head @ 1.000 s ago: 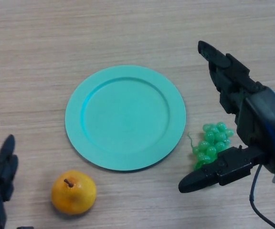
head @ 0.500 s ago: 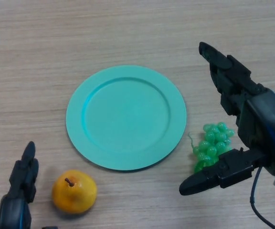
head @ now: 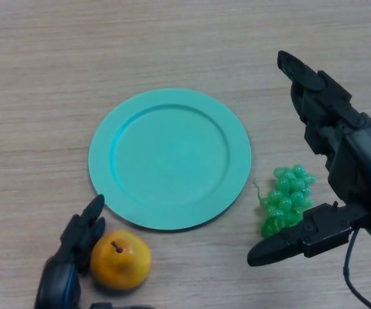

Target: Pick up the yellow pear and place it on the plate

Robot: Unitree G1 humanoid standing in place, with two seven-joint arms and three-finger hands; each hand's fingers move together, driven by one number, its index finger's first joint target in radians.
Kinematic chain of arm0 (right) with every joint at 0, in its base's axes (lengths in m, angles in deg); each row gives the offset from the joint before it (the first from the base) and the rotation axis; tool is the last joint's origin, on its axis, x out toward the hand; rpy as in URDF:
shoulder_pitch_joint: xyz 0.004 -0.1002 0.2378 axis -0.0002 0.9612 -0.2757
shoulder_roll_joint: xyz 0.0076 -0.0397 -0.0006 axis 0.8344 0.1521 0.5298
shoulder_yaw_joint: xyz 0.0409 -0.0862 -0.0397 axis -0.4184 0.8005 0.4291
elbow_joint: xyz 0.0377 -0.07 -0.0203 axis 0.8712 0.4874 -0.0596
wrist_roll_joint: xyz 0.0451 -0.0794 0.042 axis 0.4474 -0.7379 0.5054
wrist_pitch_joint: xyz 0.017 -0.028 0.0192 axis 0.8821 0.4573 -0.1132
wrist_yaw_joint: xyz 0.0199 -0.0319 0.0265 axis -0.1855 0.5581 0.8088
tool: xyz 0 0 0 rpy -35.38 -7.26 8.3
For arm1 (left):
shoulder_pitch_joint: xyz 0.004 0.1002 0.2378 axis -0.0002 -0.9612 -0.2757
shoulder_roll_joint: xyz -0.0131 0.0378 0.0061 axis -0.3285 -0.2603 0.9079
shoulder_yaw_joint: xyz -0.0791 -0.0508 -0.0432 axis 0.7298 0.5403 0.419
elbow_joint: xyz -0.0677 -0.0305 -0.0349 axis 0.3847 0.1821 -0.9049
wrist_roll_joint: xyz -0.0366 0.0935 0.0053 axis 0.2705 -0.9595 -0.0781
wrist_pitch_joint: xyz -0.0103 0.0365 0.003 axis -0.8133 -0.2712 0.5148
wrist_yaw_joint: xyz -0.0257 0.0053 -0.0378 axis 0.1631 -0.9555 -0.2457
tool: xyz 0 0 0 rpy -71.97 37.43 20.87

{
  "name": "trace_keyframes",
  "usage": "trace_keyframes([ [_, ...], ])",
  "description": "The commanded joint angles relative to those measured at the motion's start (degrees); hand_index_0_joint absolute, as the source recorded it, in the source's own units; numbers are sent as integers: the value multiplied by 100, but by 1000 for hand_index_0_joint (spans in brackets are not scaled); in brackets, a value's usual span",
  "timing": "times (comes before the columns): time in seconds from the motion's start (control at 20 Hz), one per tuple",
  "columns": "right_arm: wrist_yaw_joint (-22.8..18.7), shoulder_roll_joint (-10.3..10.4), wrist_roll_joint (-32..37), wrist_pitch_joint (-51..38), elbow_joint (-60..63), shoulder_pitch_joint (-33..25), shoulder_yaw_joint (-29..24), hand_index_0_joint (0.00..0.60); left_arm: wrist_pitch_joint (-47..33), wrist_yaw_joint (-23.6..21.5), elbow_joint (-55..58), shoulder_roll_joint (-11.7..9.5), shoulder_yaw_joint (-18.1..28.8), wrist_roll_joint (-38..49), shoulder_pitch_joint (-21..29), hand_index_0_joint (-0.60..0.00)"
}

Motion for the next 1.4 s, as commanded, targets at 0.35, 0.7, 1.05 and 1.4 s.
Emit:
trace_keyframes([
  [0.35,-231,-108,25,-783,-294,-83,-270,0,-271,-345,410,-162,-36,-783,-24,-600],
  [0.7,-265,-100,29,-633,-322,-114,-255,0,1554,124,3160,-270,184,-124,-389,-600],
  [1.05,-268,-100,23,-475,-472,-132,-217,0,2448,219,3115,-213,536,301,1389,-600],
  [1.4,-233,-140,269,-426,-698,-14,-447,0,1528,-98,628,-164,273,-150,2857,-600],
])
